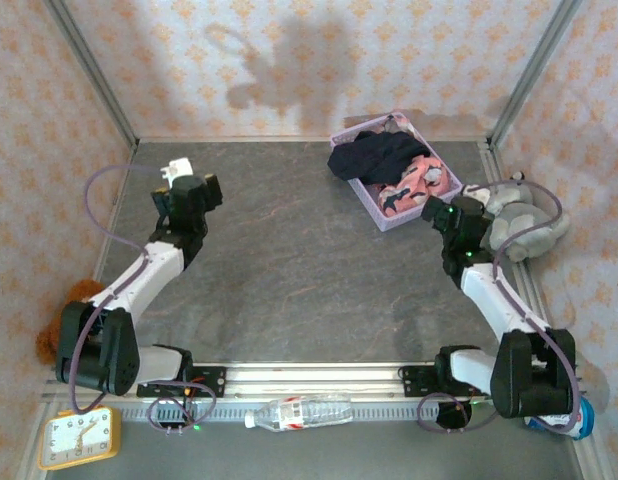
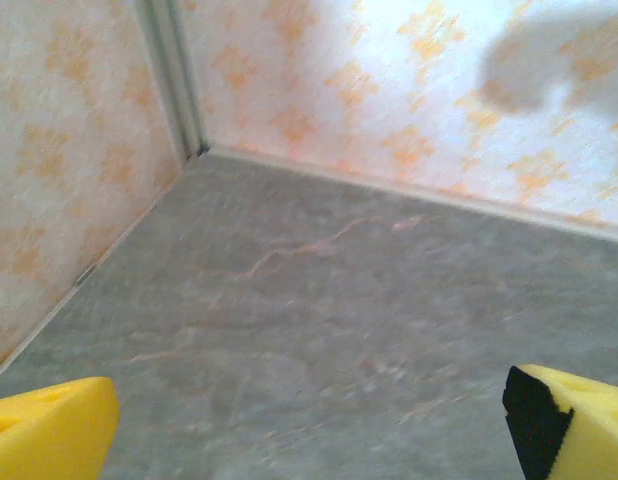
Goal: Fold and stack the mixed laundry pile
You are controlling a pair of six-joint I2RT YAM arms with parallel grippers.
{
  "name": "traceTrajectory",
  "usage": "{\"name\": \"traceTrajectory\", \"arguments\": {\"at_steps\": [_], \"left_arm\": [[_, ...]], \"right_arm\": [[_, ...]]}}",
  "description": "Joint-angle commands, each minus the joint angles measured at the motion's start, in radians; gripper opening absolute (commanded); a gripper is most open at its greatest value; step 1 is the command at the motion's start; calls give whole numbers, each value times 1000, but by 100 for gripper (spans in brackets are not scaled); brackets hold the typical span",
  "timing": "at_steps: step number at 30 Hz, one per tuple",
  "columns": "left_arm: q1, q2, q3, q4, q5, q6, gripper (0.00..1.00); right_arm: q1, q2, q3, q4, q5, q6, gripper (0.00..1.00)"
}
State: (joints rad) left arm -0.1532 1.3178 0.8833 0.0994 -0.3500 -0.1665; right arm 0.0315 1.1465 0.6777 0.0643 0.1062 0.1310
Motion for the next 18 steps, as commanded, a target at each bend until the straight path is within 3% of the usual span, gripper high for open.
{"name": "traceTrajectory", "arguments": {"at_steps": [1, 4, 5, 11, 18], "left_arm": [[-66, 60, 140, -353, -65, -106, 100], [-96, 115, 251, -513, -43, -250, 100], [-97, 130, 270, -552, -6, -305, 100], [-105, 172, 232, -525, 214, -559, 100], [-206, 196, 155, -495, 246, -629, 100]], "right_arm": [[-1, -11, 138, -337, -3, 152, 99], [1, 44, 278, -459, -227, 162, 99], [11, 88, 329, -500, -278, 161, 89], [138, 318, 562, -691, -300, 104, 64], [249, 570, 776, -783, -270, -34, 59]]}}
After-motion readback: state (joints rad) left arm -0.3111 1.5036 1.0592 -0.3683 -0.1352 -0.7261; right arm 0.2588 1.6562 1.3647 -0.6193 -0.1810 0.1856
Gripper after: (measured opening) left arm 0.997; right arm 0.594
